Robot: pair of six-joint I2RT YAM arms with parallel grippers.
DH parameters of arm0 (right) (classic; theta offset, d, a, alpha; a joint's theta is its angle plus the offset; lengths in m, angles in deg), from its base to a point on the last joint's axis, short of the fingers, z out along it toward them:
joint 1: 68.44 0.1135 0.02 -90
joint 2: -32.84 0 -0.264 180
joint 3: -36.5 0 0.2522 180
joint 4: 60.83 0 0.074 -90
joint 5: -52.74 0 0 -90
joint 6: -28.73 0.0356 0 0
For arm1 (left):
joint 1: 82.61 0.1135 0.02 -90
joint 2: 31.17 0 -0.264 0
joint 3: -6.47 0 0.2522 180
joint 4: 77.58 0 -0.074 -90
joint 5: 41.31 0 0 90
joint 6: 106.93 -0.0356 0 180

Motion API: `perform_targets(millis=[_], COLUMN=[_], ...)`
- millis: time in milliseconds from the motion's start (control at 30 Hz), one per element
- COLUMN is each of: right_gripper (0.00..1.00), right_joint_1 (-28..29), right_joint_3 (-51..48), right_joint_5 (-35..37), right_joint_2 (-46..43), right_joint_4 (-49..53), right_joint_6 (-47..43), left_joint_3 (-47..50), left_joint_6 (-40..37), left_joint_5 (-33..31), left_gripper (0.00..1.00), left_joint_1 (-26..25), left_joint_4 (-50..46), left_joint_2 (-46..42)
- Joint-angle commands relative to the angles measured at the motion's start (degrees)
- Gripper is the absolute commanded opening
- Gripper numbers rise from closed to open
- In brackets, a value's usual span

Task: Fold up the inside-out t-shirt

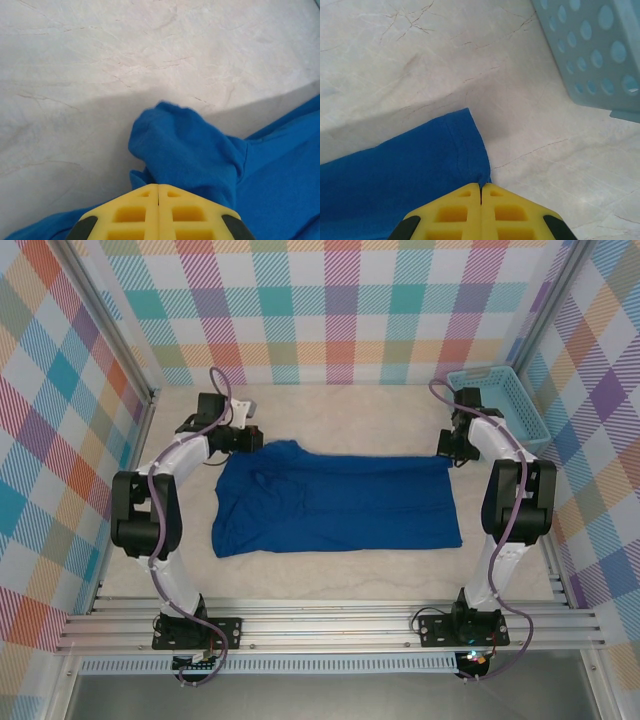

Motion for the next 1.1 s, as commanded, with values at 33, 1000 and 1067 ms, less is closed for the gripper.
perform_targets(millis=[33, 1000, 1067], right_gripper=[0.01, 0.01, 0.01], right_joint_1=[-0.48, -0.44, -0.5], right_joint_3=[-1.26, -5.91, -5.88], right_joint_5=[0.8, 0.87, 1.19], right_joint_2=[-3.34, -5.85, -5.83], right_joint_4=[-0.66, 1.55, 1.58], right_joint_6=[-0.41, 1.18, 1.18], left_joint_3=[5.03, 19.89, 20.24], left_joint_6=[1.63, 8.61, 9.35], left_joint_5=[-0.46, -7.84, -7.67], left_gripper=[0.05, 0.05, 0.05], left_joint_1=[-0.79, -2.3, -2.69], left_joint_4=[4.63, 13.68, 14.49], left_joint_2=[-4.14, -12.88, -13.51])
